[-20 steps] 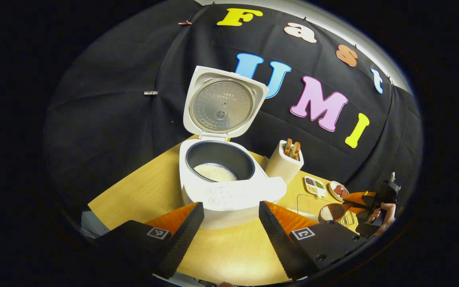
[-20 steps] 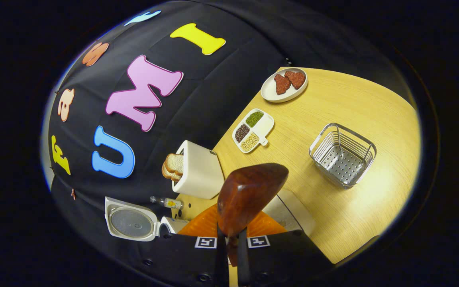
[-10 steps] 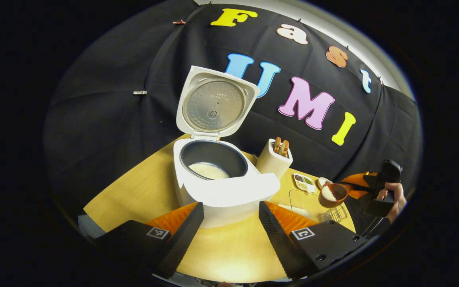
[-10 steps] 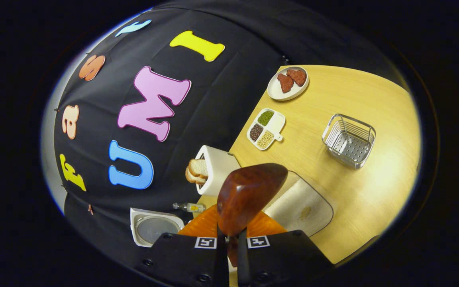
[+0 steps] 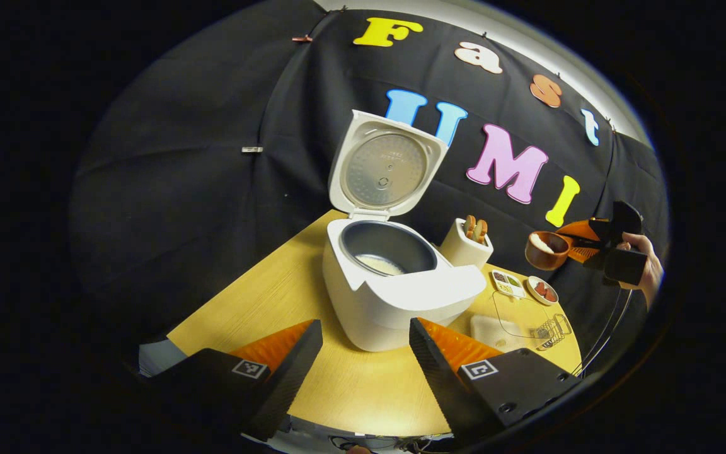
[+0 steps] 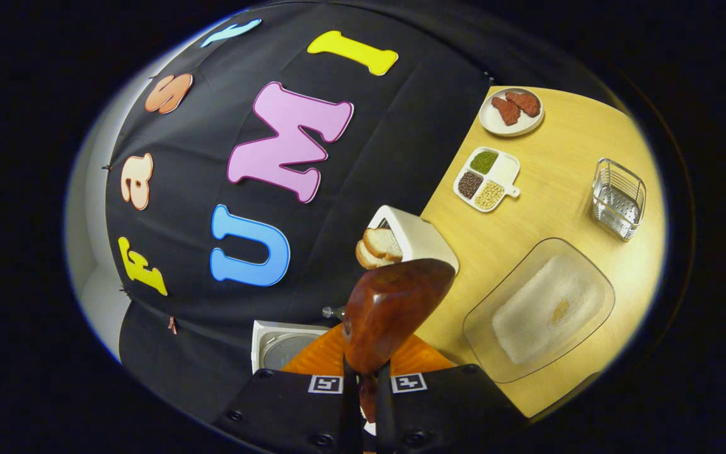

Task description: Close the left gripper, press the button to open the rice cooker; take a wooden spoon from the chopstick holder with the right hand, scoop a spoonful of rice and pour it into the rice cooker, then put the wooden spoon back into the chopstick holder.

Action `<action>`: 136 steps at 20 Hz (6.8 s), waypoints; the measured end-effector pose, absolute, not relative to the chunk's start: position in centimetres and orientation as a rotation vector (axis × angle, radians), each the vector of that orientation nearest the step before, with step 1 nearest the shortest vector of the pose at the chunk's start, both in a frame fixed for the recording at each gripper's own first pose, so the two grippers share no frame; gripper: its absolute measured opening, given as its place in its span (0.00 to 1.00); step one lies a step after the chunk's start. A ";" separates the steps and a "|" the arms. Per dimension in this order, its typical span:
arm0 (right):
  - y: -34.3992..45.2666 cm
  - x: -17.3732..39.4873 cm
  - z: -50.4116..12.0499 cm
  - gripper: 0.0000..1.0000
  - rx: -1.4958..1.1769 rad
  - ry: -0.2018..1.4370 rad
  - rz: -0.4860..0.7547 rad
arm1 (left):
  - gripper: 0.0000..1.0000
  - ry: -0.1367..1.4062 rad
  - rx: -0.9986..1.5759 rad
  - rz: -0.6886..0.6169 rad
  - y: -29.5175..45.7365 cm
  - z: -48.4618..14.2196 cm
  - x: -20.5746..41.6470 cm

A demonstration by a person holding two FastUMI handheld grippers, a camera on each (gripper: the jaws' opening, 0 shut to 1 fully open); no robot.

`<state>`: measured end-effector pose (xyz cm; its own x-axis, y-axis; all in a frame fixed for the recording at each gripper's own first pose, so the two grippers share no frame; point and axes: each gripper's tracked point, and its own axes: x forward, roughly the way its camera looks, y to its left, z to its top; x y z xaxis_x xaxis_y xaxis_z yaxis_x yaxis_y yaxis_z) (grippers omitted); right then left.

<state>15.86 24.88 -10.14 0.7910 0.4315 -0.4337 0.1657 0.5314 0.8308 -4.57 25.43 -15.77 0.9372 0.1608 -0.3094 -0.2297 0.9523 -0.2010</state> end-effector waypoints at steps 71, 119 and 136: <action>18.6 16.8 -4.4 0.13 0.195 0.218 0.284 | 0.96 0.213 -0.183 0.044 14.7 -12.6 -2.4; -11.0 11.4 -15.3 0.99 0.046 0.383 -0.154 | 0.95 0.058 -0.068 0.395 16.9 7.0 4.9; -9.1 2.5 -9.7 0.98 0.005 0.256 -0.219 | 0.95 0.107 -0.140 0.365 30.8 15.7 23.3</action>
